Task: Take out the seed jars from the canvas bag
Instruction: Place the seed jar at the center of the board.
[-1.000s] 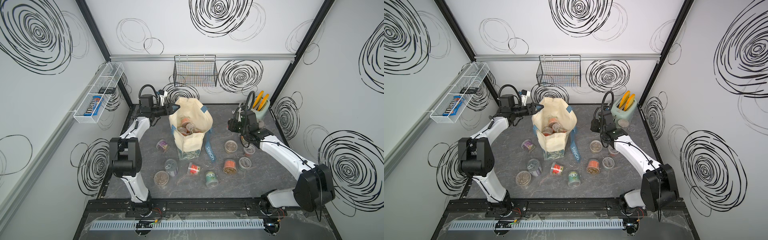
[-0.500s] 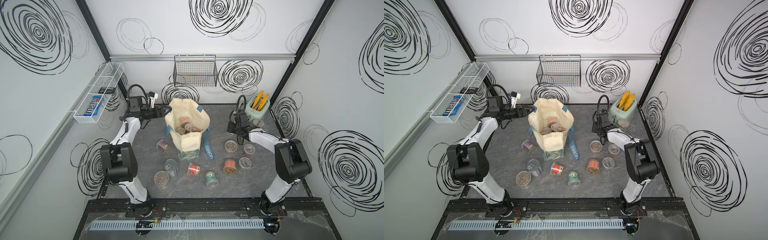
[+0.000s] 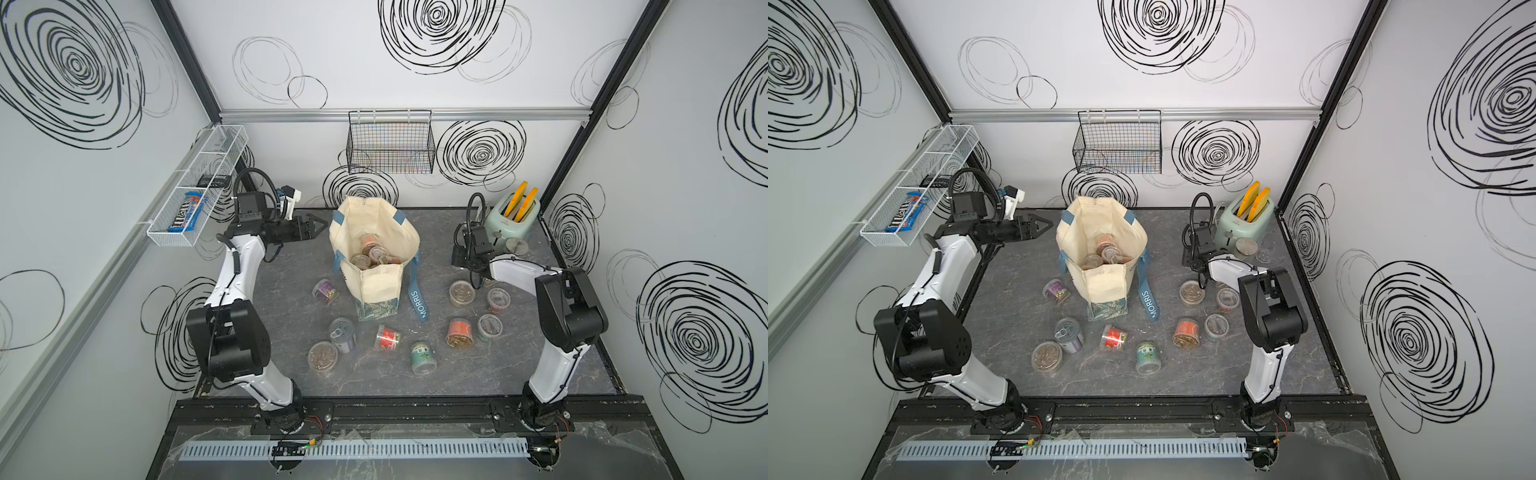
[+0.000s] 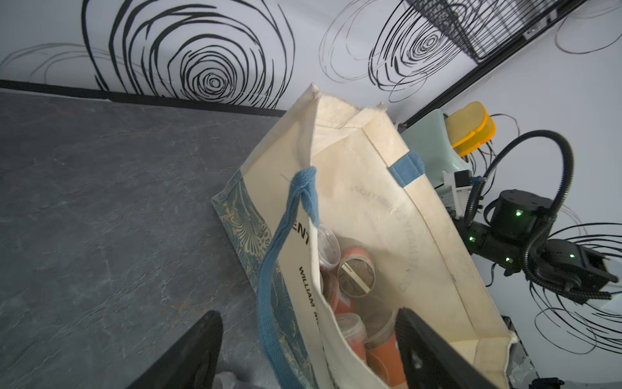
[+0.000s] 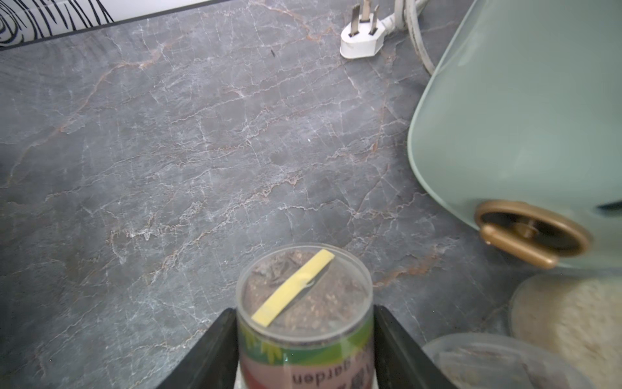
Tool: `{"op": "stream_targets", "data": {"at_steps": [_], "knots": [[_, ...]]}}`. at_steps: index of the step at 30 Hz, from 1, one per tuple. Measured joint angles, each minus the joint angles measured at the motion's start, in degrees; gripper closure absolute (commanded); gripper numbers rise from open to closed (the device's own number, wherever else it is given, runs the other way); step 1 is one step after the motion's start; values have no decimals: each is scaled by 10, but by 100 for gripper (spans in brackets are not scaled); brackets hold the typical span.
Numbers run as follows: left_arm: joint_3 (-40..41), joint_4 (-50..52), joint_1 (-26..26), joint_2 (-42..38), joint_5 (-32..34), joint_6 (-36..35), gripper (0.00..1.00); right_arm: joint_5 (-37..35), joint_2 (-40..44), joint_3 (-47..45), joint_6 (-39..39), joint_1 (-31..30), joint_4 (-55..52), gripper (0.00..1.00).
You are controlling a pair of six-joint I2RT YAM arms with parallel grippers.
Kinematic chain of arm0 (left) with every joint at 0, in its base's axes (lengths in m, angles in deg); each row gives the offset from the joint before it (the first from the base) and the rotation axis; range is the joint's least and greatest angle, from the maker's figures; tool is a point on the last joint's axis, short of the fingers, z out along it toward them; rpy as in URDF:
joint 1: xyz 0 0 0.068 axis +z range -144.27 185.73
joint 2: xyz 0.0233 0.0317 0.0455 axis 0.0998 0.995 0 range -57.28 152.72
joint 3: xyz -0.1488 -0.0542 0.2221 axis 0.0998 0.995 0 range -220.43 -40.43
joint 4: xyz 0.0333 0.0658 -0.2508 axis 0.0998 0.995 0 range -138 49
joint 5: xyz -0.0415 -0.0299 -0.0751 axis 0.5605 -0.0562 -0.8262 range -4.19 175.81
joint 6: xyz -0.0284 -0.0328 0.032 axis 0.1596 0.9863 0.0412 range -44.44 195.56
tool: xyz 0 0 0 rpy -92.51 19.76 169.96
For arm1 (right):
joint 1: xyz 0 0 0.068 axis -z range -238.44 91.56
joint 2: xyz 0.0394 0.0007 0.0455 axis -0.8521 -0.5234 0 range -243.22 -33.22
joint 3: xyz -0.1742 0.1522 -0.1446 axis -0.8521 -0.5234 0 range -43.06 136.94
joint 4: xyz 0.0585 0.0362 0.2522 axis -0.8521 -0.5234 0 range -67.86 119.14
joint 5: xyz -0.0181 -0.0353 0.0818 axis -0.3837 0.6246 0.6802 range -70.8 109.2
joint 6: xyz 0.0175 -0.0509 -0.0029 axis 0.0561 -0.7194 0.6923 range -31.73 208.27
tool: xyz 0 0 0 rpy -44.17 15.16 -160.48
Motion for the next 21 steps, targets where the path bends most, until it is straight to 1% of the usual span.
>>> {"op": "stream_targets", "data": {"at_steps": [6, 13, 17, 21], "knots": [[0, 75, 1, -30, 10, -27, 14, -2, 1, -17, -2, 0, 17, 33], [0, 145, 1, -75, 25, -81, 13, -3, 5, -36, 0, 0, 19, 32], [1, 162, 1, -96, 40, -104, 13, -4, 31, -58, 2, -2, 19, 28], [6, 173, 1, -116, 45, -120, 12, -7, 59, -59, 5, -4, 14, 23]]}}
